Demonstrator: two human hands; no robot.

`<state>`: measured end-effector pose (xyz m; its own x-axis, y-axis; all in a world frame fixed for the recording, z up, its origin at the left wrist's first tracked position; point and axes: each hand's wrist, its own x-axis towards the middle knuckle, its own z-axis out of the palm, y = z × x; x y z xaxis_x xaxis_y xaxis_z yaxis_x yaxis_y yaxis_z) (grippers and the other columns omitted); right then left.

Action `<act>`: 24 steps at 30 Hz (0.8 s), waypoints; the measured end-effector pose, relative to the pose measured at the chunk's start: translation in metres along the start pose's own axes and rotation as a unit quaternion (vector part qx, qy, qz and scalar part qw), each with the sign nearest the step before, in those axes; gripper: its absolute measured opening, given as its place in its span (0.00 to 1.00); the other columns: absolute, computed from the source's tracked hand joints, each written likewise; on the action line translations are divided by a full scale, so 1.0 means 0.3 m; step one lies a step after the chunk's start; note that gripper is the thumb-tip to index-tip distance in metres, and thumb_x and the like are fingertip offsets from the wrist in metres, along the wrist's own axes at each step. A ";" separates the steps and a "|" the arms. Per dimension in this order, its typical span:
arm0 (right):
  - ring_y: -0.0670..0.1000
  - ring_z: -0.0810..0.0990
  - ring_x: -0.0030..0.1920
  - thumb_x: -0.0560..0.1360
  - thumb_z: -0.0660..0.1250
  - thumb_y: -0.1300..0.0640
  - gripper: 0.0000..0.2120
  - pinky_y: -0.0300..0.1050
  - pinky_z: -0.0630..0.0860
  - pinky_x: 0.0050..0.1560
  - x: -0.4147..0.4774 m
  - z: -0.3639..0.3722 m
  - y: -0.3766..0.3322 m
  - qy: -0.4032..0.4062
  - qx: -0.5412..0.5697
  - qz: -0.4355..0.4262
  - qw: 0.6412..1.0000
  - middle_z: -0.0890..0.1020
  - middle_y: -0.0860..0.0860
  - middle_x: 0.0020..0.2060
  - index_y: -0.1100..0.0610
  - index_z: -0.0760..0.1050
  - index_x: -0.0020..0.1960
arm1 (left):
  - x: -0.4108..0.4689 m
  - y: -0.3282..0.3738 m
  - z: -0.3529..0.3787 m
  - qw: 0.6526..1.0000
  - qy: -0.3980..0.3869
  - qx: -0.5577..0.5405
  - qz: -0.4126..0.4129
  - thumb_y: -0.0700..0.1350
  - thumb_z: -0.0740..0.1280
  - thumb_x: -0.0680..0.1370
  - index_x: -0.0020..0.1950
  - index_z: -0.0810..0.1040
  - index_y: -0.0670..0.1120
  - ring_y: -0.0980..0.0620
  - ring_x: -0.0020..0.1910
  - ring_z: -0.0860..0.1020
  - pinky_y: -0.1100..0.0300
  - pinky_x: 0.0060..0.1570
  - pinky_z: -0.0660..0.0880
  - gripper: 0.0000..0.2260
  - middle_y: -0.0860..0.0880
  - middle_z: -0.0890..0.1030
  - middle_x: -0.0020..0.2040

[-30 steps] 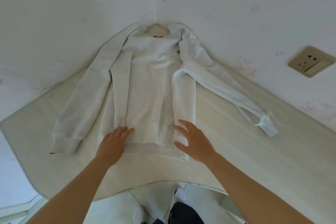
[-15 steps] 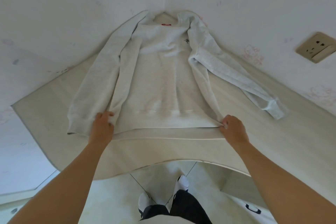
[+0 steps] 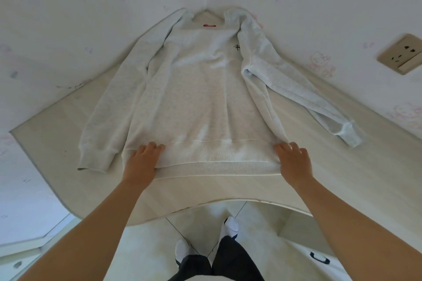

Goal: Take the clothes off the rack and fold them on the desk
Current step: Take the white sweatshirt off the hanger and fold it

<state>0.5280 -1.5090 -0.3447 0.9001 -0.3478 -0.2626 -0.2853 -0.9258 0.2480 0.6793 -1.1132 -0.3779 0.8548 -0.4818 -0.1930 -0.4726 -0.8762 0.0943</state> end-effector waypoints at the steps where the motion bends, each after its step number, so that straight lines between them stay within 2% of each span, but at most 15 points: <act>1: 0.54 0.70 0.65 0.75 0.63 0.61 0.25 0.48 0.69 0.61 0.002 -0.006 0.013 0.003 -0.008 0.013 1.000 0.70 0.50 0.67 0.51 0.65 0.70 | 0.007 -0.009 -0.004 1.000 0.009 -0.004 -0.001 0.33 0.67 0.71 0.67 0.73 0.44 0.39 0.53 0.75 0.45 0.49 0.76 0.24 0.43 0.74 0.59; 3: 0.54 0.73 0.60 0.76 0.61 0.59 0.17 0.48 0.70 0.56 0.018 -0.016 0.027 0.010 -0.013 0.034 0.999 0.74 0.51 0.62 0.53 0.69 0.65 | 0.035 -0.026 -0.027 0.999 0.013 -0.033 -0.031 0.31 0.64 0.72 0.59 0.77 0.42 0.37 0.50 0.77 0.45 0.46 0.76 0.17 0.41 0.76 0.54; 6: 0.55 0.74 0.56 0.76 0.58 0.58 0.11 0.48 0.68 0.53 0.045 -0.060 0.035 0.002 0.023 0.062 0.998 0.78 0.51 0.53 0.55 0.73 0.57 | 0.079 -0.024 -0.097 0.993 -0.015 -0.091 -0.070 0.33 0.60 0.76 0.54 0.77 0.40 0.37 0.53 0.76 0.45 0.52 0.73 0.10 0.39 0.76 0.53; 7: 0.55 0.74 0.53 0.75 0.58 0.60 0.09 0.49 0.68 0.51 0.056 -0.081 0.038 0.031 0.069 0.081 0.994 0.78 0.52 0.49 0.56 0.74 0.53 | 0.086 -0.018 -0.128 0.990 0.007 -0.117 -0.081 0.33 0.59 0.77 0.52 0.77 0.39 0.37 0.53 0.76 0.44 0.52 0.72 0.09 0.38 0.76 0.52; 8: 0.56 0.74 0.50 0.73 0.59 0.62 0.07 0.49 0.68 0.48 0.060 -0.102 0.044 0.086 0.142 0.105 0.981 0.77 0.52 0.45 0.57 0.73 0.50 | 0.086 -0.008 -0.159 0.984 0.064 -0.141 -0.090 0.33 0.60 0.77 0.51 0.76 0.38 0.38 0.52 0.75 0.44 0.49 0.73 0.07 0.38 0.76 0.51; 9: 0.56 0.72 0.47 0.71 0.60 0.66 0.07 0.50 0.67 0.46 0.051 -0.134 0.051 0.156 0.232 0.132 0.951 0.74 0.52 0.43 0.59 0.71 0.47 | 0.072 0.004 -0.193 0.973 0.141 -0.158 -0.092 0.33 0.61 0.76 0.50 0.76 0.38 0.38 0.50 0.74 0.44 0.45 0.72 0.06 0.38 0.76 0.49; 11: 0.51 0.66 0.46 0.67 0.59 0.71 0.12 0.47 0.65 0.46 -0.004 -0.178 0.067 0.282 0.383 0.165 0.864 0.69 0.50 0.44 0.60 0.68 0.49 | 0.012 0.021 -0.239 0.940 0.275 -0.184 -0.078 0.30 0.63 0.73 0.47 0.74 0.37 0.40 0.46 0.71 0.46 0.40 0.69 0.06 0.39 0.74 0.46; 12: 0.50 0.65 0.47 0.67 0.58 0.73 0.14 0.46 0.64 0.46 -0.041 -0.171 0.082 0.299 0.411 0.165 0.845 0.68 0.50 0.46 0.60 0.68 0.50 | -0.023 0.019 -0.232 0.931 0.306 -0.186 -0.063 0.30 0.64 0.72 0.46 0.73 0.38 0.40 0.44 0.70 0.47 0.40 0.68 0.06 0.39 0.73 0.44; 13: 0.51 0.65 0.48 0.67 0.58 0.73 0.15 0.47 0.65 0.45 -0.075 -0.150 0.099 0.275 0.407 0.159 0.856 0.67 0.50 0.47 0.60 0.67 0.50 | -0.060 0.012 -0.207 0.936 0.308 -0.163 -0.042 0.30 0.66 0.71 0.46 0.73 0.39 0.41 0.43 0.70 0.47 0.40 0.68 0.07 0.40 0.73 0.44; 14: 0.52 0.67 0.48 0.68 0.59 0.73 0.15 0.49 0.66 0.44 -0.109 -0.114 0.112 0.218 0.378 0.147 0.888 0.67 0.50 0.48 0.59 0.67 0.51 | -0.100 0.003 -0.167 0.951 0.285 -0.123 -0.019 0.31 0.68 0.70 0.46 0.73 0.40 0.41 0.42 0.70 0.48 0.40 0.69 0.08 0.41 0.73 0.44; 16: 0.58 0.72 0.49 0.70 0.61 0.72 0.15 0.52 0.71 0.43 -0.169 -0.022 0.130 0.066 0.285 0.118 0.949 0.67 0.53 0.51 0.57 0.69 0.53 | -0.182 -0.024 -0.072 0.977 0.201 -0.060 0.026 0.29 0.70 0.65 0.44 0.72 0.44 0.43 0.40 0.70 0.49 0.41 0.71 0.15 0.46 0.72 0.42; 17: 0.60 0.73 0.50 0.70 0.62 0.72 0.17 0.53 0.73 0.44 -0.193 0.011 0.134 0.018 0.256 0.111 0.960 0.67 0.54 0.53 0.57 0.69 0.54 | -0.217 -0.037 -0.033 0.984 0.169 -0.045 0.047 0.27 0.70 0.62 0.42 0.72 0.46 0.44 0.39 0.70 0.51 0.41 0.71 0.18 0.48 0.71 0.41; 20: 0.58 0.72 0.53 0.72 0.60 0.72 0.22 0.54 0.74 0.46 -0.234 0.031 0.107 -0.011 0.222 0.117 0.968 0.67 0.53 0.59 0.53 0.69 0.60 | -0.277 -0.049 0.004 0.993 0.112 -0.036 0.026 0.27 0.69 0.61 0.42 0.71 0.46 0.45 0.39 0.70 0.54 0.38 0.70 0.19 0.48 0.71 0.41; 22: 0.57 0.71 0.57 0.74 0.57 0.70 0.25 0.55 0.76 0.50 -0.252 0.039 0.093 -0.018 0.203 0.107 0.973 0.67 0.51 0.64 0.48 0.68 0.65 | -0.288 -0.051 0.005 0.994 0.095 -0.039 -0.027 0.28 0.70 0.62 0.50 0.74 0.46 0.43 0.45 0.71 0.51 0.39 0.74 0.21 0.46 0.73 0.48; 24: 0.57 0.72 0.59 0.76 0.55 0.69 0.25 0.55 0.75 0.55 -0.265 0.054 0.092 -0.049 0.191 0.089 0.976 0.66 0.50 0.66 0.46 0.69 0.67 | -0.296 -0.060 0.005 0.997 0.057 -0.032 -0.049 0.30 0.69 0.67 0.62 0.74 0.47 0.39 0.54 0.71 0.46 0.45 0.76 0.26 0.44 0.73 0.59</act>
<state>0.4432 -1.5092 -0.3320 0.7940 -0.5041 -0.3398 -0.5541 -0.8300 -0.0637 0.6117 -1.0546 -0.3641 0.9169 -0.3883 -0.0924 -0.3737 -0.9164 0.1434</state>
